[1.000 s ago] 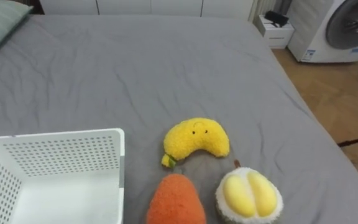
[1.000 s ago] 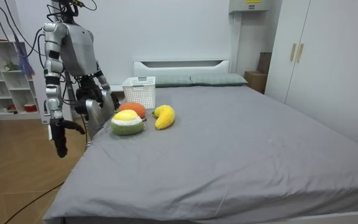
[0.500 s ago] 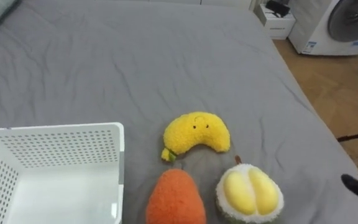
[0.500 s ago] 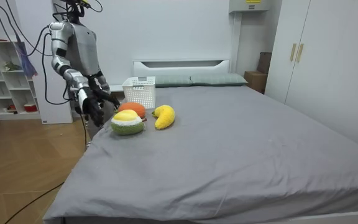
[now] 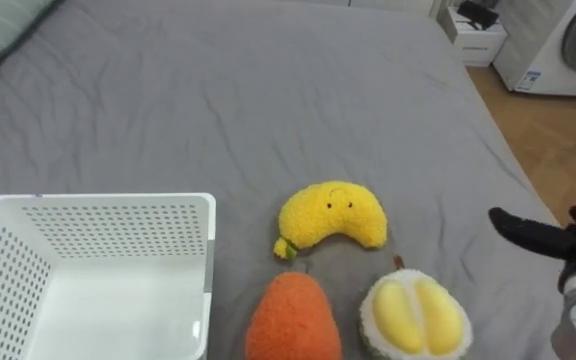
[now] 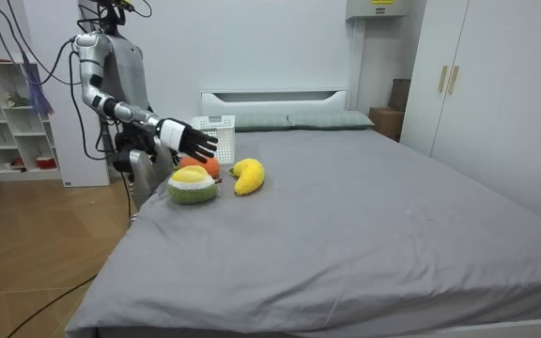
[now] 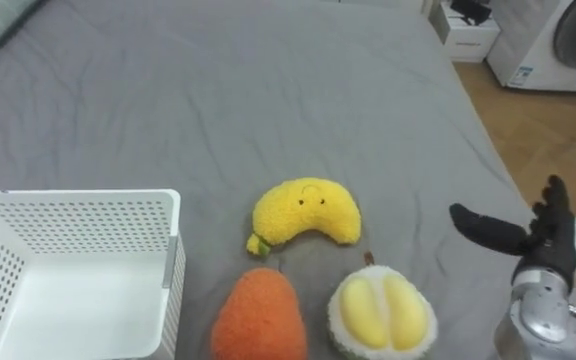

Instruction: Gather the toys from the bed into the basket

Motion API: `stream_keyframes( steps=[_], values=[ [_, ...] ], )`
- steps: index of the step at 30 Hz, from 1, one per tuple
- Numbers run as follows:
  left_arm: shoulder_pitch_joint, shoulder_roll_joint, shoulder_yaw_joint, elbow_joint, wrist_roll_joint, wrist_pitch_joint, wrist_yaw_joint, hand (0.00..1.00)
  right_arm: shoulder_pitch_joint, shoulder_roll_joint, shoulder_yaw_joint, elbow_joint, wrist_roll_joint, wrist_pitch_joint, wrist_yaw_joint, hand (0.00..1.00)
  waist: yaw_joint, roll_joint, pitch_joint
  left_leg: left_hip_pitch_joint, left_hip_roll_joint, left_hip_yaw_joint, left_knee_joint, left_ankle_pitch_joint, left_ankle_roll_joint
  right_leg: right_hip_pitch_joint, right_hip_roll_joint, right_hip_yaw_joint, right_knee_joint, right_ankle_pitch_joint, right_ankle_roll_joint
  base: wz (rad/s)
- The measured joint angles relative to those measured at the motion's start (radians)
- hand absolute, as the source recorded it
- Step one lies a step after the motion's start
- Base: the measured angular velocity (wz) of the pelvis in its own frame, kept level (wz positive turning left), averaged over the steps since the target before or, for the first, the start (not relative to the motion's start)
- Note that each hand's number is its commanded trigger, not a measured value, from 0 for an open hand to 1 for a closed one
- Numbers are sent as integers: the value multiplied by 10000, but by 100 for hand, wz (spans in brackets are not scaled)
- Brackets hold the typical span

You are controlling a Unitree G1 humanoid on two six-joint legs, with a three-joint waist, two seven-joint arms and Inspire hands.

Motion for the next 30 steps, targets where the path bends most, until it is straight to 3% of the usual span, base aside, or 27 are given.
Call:
stream_keyframes(
  steps=[7, 17, 30],
  values=[
    [-59, -4, -323, -12, -9, -1, 24, 0, -109, 112, 869, 1349, -1562, 45, 1212, 0, 166, -151, -56, 40, -3, -16, 12, 1, 2, 53, -56, -40, 13, 1, 1, 0],
    [-110, -37, -405, -11, -9, 14, -177, 0, -134, 300, 1199, 2466, -3603, 164, 2242, 0, 314, -132, -33, -33, -13, -110, 25, 1, 3, 37, -69, -128, -17, 1, 2, 1],
    [-86, -52, -364, -13, -10, 81, -201, 0, -184, 338, 1389, 4335, -3999, 371, 3337, 0, 545, -257, -36, -140, -126, -483, 73, 27, 40, 149, -153, -338, -55, -19, 31, 7]
  ],
)
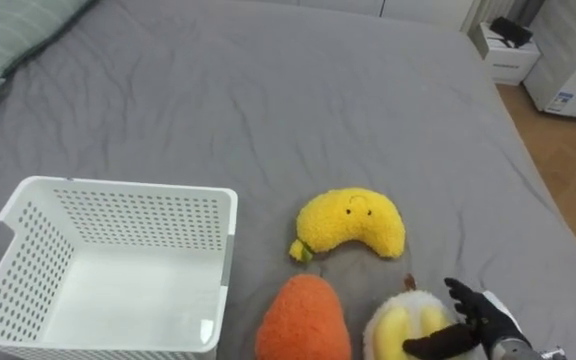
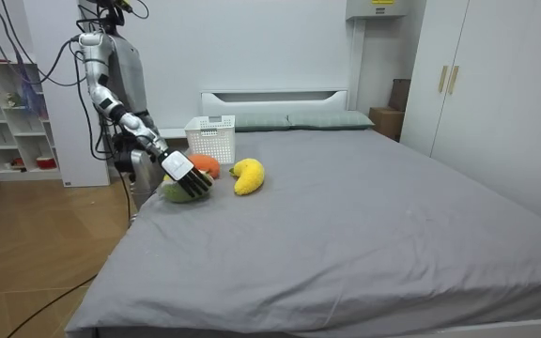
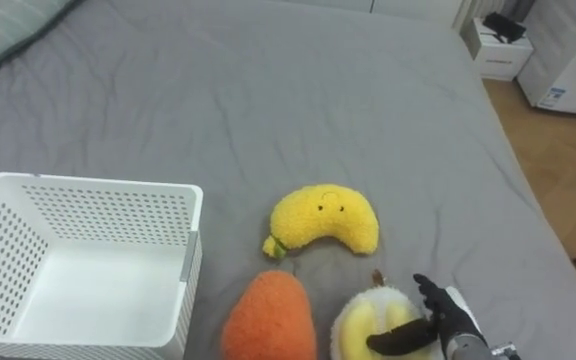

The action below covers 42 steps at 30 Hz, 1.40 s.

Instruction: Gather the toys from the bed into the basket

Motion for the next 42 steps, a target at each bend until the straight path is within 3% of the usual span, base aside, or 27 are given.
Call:
stream_keyframes(
  steps=[3, 4, 5, 6, 7, 9, 22, 30, 34, 40, 42],
  values=[
    [-6, 28, -2, 3, -4, 1, -4, 0, -17, 61, 94, 278, -49, -7, 175, 0, 49, -64, 5, -6, -14, -30, 1, 5, 9, 29, -10, -56, -36, 3, 4, 5],
    [-11, 42, -3, 2, -4, 6, -14, 0, -41, 65, 163, 474, -108, -3, 251, 7, 43, -78, 0, -6, -19, -59, 1, 6, 11, 68, -10, -72, -94, 16, 19, 6],
    [-26, 55, -4, 2, -4, 6, -20, 0, -57, 76, 194, 657, -182, 3, 343, 41, 58, -94, 7, -9, -21, -73, 0, 6, 11, 78, -11, -85, -102, 16, 20, 6],
    [-33, 55, -2, 2, -3, 6, -23, 0, -79, 79, 209, 743, -232, 5, 370, 57, 71, -107, 15, -13, -21, -73, 0, 6, 11, 74, -11, -91, -103, 16, 20, 0],
    [-52, 57, -1, 3, 1, 8, -25, 0, -95, 79, 222, 799, -351, 64, 433, 84, 135, -114, 27, -31, -21, -73, -1, 6, 11, 52, -11, -90, -105, 16, 20, 0],
    [-102, 62, 0, 3, 1, 23, -26, 0, -101, 79, 222, 853, -574, 149, 457, 100, 183, -125, 33, -42, -22, -73, -4, 5, 12, 39, -10, -91, -116, 16, 20, 0],
    [-342, 28, -24, 15, -6, 60, 44, 0, -538, 81, 305, 1642, -1352, 136, 634, 100, 244, -116, 47, -15, -25, -80, -9, 5, 12, 64, -4, -113, -128, 16, 20, 0],
    [-520, -10, -12, 19, -8, 89, -50, 0, -537, 83, 382, 1084, -1736, 219, 657, 100, 218, 4, 2, -4, -20, -72, -12, 5, 13, 35, -13, -86, -107, 16, 20, 0],
    [-613, -77, -3, 74, -1, 127, -211, 0, -536, 81, 260, 138, -2065, 233, 653, 100, 127, 144, -6, -5, -19, -34, -18, 10, 17, 51, -18, -83, -77, 16, 21, 0],
    [-610, 8, -3, 97, 8, 137, -216, 0, -534, -161, 165, -2688, -2067, 433, 662, 100, -138, 45, 38, -17, -21, -15, -18, 18, 23, 26, -23, -110, -86, 14, 24, 0],
    [-607, 62, 1, 87, 10, 137, -214, 0, -540, -207, -12, -3453, -2012, 428, 654, 100, -197, -45, 3, -7, -22, -12, -34, 17, 22, 29, -17, -104, -118, 13, 24, 0]
  ],
)
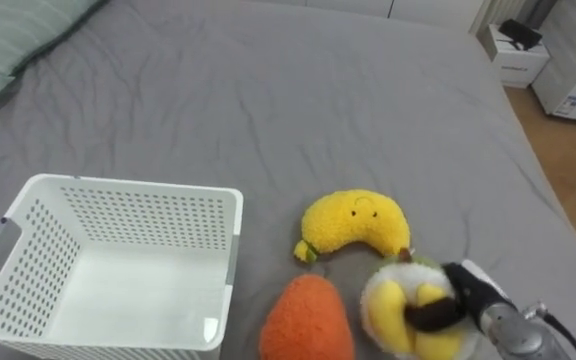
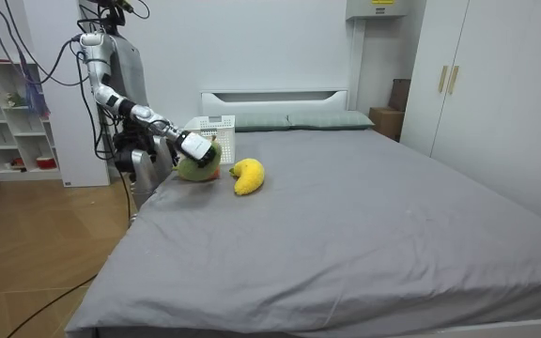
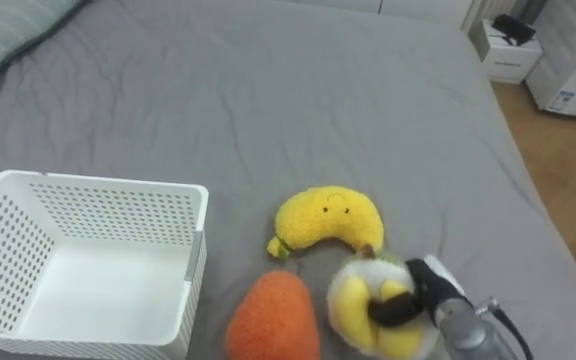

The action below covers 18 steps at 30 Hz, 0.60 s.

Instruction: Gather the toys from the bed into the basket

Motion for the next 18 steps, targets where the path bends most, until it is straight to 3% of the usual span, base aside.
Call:
stream_keyframes(
  steps=[8, 14, 18],
  values=[
    [142, 18, 171, -87, 0, 4, 37, 0, -29, -18, -813, -2370, 246, 233, -180, 100, -81, -83, 35, -42, -2, 6, -40, 1, 2, -28, 7, 28, 31, 1, 1, 0],
    [127, -10, 118, -82, -9, 3, 52, 0, -221, -12, -789, -2472, 593, 247, -224, 100, -25, -28, 71, -2, 1, -19, -35, 3, 9, -29, 11, 30, 191, -3, 8, 0],
    [64, -66, 91, -95, 32, 3, 31, 0, -359, -15, -787, -2476, 647, 279, -175, 100, 168, 48, 16, -7, 2, -29, -12, 6, 13, -33, -1, 16, 204, -3, 7, 0]
  ],
)
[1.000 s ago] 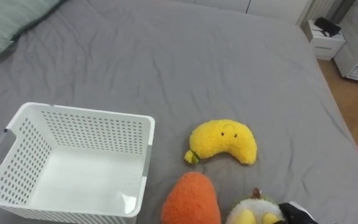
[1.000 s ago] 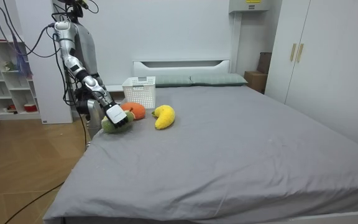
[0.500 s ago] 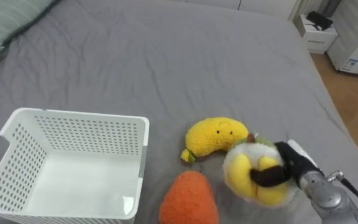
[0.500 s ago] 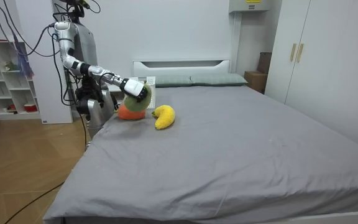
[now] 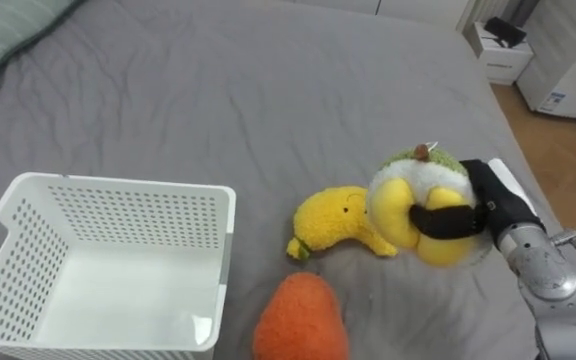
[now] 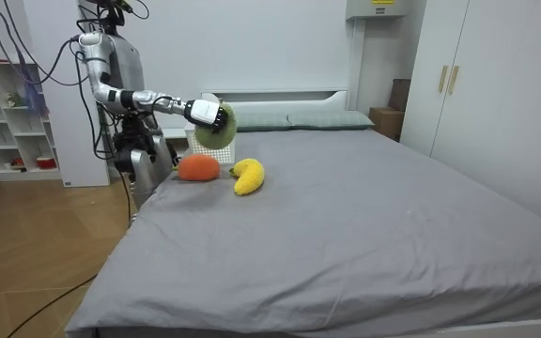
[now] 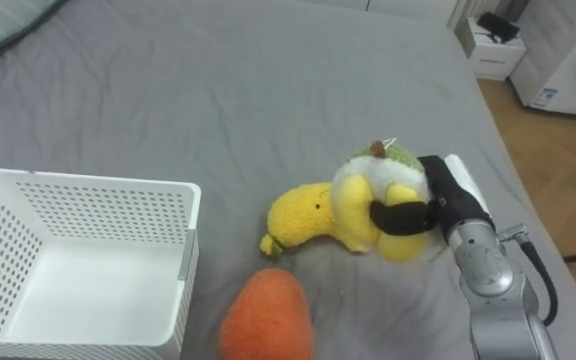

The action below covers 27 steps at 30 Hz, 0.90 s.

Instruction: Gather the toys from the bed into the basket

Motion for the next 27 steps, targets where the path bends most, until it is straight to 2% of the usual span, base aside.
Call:
stream_keyframes(
  steps=[3, 9, 12, 16, 18, 19, 20, 21, 22, 27],
  values=[
    [34, -29, 1, -138, 41, 27, -21, 0, -494, -2, 142, -1, 3, 359, 326, 100, 76, 32, -17, -8, -1, -5, 5, 8, 1, -1, -4, -18, -5, 0, 0, 0],
    [-215, -32, -16, -162, 58, 94, -26, 0, -1806, 6, 890, 1, -130, 533, 409, 100, 368, 39, -11, -168, -30, -190, 44, 17, 2, -59, -1, -155, -48, -1, 1, 8],
    [-357, -44, -43, -144, 0, 100, -33, 0, -2112, 11, 1303, 0, -5, 605, 523, 100, 711, 23, -3, -171, -62, -337, 54, 56, 4, -27, -9, -328, -67, -2, 2, 13],
    [-538, -56, -66, 18, -30, 88, -12, 0, -2305, 164, 1755, 3, 40, 630, 633, 100, 1126, -121, 93, -287, -154, -737, 30, 155, 21, 18, -131, -714, -71, -8, 12, 27],
    [-535, -64, -114, -4, 24, 112, 1, 0, -2374, 250, 1854, 2, 18, 689, 681, 100, 1294, -226, 74, -448, -193, -926, 52, 169, 30, -44, -156, -851, -58, -12, 20, 27],
    [-537, -53, -114, -46, 78, 161, -4, 0, -2480, 342, 1930, 1, -91, 784, 705, 100, 1401, -291, 37, -583, -210, -1021, 111, 179, 27, -112, -153, -903, -59, -13, 21, 30],
    [-540, -58, -116, -65, 73, 220, -13, 0, -2633, 360, 2077, 2, -101, 836, 713, 100, 1441, -316, 31, -707, -250, -1168, 210, 182, 29, -119, -158, -1084, -69, -14, 22, 32],
    [-540, -65, -119, -65, 76, 234, -19, 0, -2715, 364, 2147, 0, -95, 836, 713, 100, 1473, -318, 31, -740, -285, -1220, 230, 194, 32, -118, -159, -1130, -76, -15, 24, 28],
    [-534, -72, -122, -69, 68, 261, -21, 0, -2879, 405, 2257, 0, -60, 853, 712, 100, 1675, -318, 30, -763, -336, -1281, 236, 244, 38, -117, -157, -1159, -86, -15, 24, 16],
    [-527, -67, -91, -206, 69, 511, -12, 0, -3387, 624, 2871, -55, 57, 1104, 723, 100, 2118, -348, 14, -765, -346, -1476, 250, 266, 55, 10, -178, -1359, -220, -1, 46, 14]
  ],
)
